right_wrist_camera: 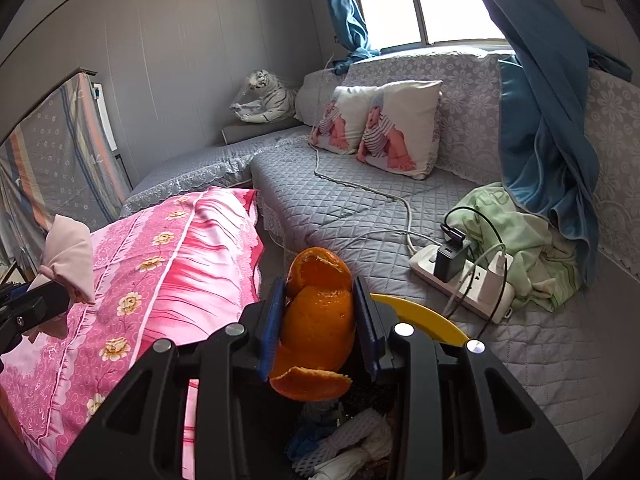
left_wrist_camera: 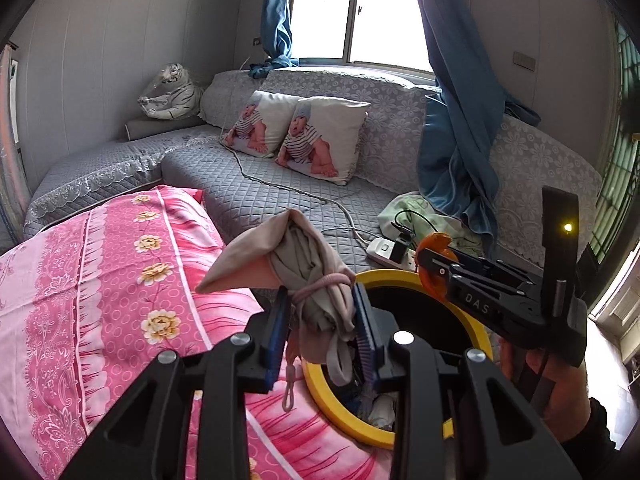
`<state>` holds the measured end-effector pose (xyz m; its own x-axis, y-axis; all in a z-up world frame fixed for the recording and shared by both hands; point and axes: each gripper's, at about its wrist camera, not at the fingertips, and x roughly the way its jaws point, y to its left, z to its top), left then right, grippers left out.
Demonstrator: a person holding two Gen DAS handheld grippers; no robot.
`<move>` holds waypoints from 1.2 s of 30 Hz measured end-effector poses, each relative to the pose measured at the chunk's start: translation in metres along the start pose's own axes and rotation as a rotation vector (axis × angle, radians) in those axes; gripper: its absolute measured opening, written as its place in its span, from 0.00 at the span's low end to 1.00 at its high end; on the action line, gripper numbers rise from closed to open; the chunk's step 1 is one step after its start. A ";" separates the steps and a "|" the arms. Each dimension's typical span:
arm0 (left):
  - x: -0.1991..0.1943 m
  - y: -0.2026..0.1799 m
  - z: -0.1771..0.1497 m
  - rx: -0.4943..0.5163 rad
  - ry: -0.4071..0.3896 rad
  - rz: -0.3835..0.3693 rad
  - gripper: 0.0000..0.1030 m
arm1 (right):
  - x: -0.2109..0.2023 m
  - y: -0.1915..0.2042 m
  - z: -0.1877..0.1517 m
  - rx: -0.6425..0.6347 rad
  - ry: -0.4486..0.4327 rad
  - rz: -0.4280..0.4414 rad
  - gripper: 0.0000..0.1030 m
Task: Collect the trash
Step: 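Carry the pink cloth bundle in the left tool while the right tool carries the orange peel to the bin, then open the left tool over the bin while the right tool releases the orange peel into it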
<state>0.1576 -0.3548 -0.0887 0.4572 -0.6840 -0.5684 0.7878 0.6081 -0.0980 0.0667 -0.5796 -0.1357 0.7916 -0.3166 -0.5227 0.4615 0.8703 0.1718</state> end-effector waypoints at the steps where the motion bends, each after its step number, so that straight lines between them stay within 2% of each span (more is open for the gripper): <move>1: 0.005 -0.004 -0.002 0.003 0.009 -0.012 0.29 | 0.001 -0.005 -0.003 0.011 0.006 -0.006 0.31; 14: 0.073 -0.033 -0.026 0.021 0.152 -0.129 0.29 | 0.038 -0.048 -0.030 0.103 0.127 -0.079 0.32; 18: 0.086 -0.035 -0.031 0.025 0.172 -0.137 0.29 | 0.047 -0.056 -0.034 0.130 0.158 -0.075 0.32; 29: 0.106 -0.028 -0.032 -0.048 0.226 -0.167 0.29 | 0.057 -0.065 -0.039 0.154 0.191 -0.090 0.34; 30: 0.106 -0.028 -0.031 -0.050 0.226 -0.167 0.31 | 0.057 -0.066 -0.039 0.159 0.191 -0.089 0.34; 33: 0.105 -0.025 -0.029 -0.067 0.218 -0.157 0.48 | 0.055 -0.067 -0.039 0.168 0.184 -0.094 0.37; 36: 0.100 -0.016 -0.026 -0.111 0.215 -0.170 0.54 | 0.051 -0.070 -0.036 0.182 0.170 -0.108 0.46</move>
<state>0.1801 -0.4230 -0.1652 0.2159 -0.6859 -0.6950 0.7903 0.5407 -0.2881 0.0607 -0.6437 -0.2044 0.6622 -0.3226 -0.6764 0.6163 0.7478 0.2467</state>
